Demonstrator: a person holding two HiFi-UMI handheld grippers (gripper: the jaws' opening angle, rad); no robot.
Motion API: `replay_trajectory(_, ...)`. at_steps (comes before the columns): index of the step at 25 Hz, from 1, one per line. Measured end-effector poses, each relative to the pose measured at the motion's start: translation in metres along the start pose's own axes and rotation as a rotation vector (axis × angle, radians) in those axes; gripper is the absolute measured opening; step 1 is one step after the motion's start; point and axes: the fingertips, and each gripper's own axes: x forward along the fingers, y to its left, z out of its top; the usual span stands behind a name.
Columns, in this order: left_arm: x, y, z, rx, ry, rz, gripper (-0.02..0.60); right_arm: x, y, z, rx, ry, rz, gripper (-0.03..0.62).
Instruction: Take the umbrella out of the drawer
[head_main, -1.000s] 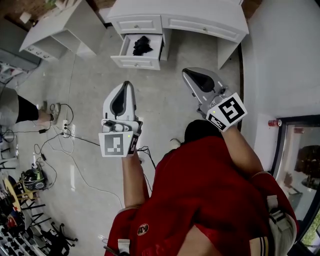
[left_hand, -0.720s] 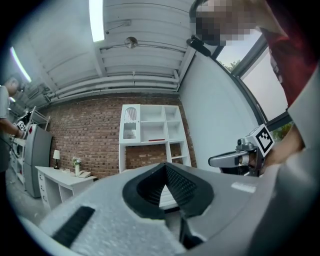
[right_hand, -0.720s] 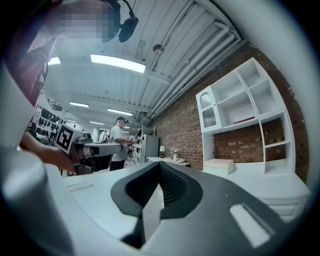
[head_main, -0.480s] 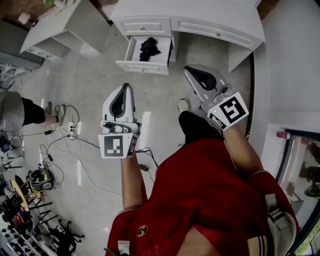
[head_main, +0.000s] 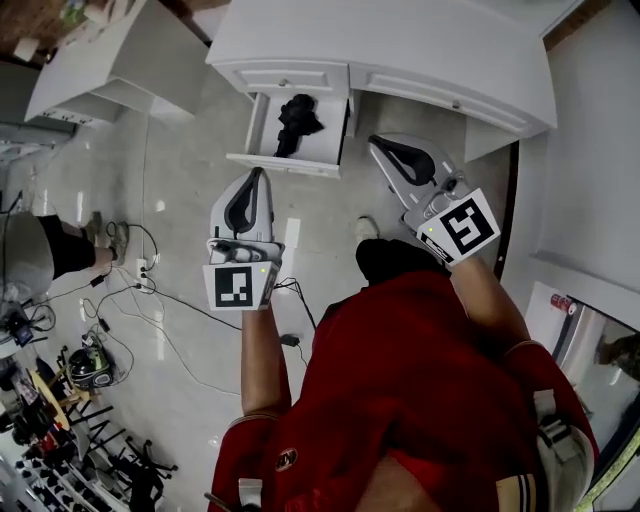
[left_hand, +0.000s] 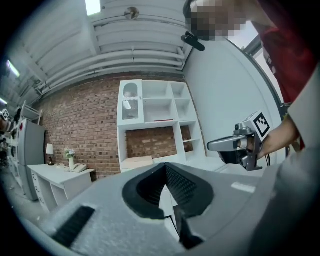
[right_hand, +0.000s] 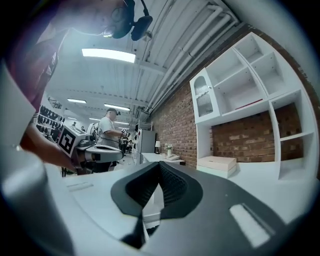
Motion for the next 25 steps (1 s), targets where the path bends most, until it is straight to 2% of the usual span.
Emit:
replay_trajectory(4,0.048,0.025,-0.022,-0.025,0.044,0.008,0.008,0.032,-0.035,-0.013,0.006,0.037,0.022,0.011)
replay_trajectory(11,0.109,0.059,-0.080,-0.052,0.147,0.001,0.008,0.076,-0.066,-0.042,0.050,0.068,0.030,0.012)
replay_trajectory(25,0.209,0.128,-0.266,-0.064,0.354,-0.071,0.008,0.158,-0.106,-0.165,0.078,0.184,-0.062,0.012)
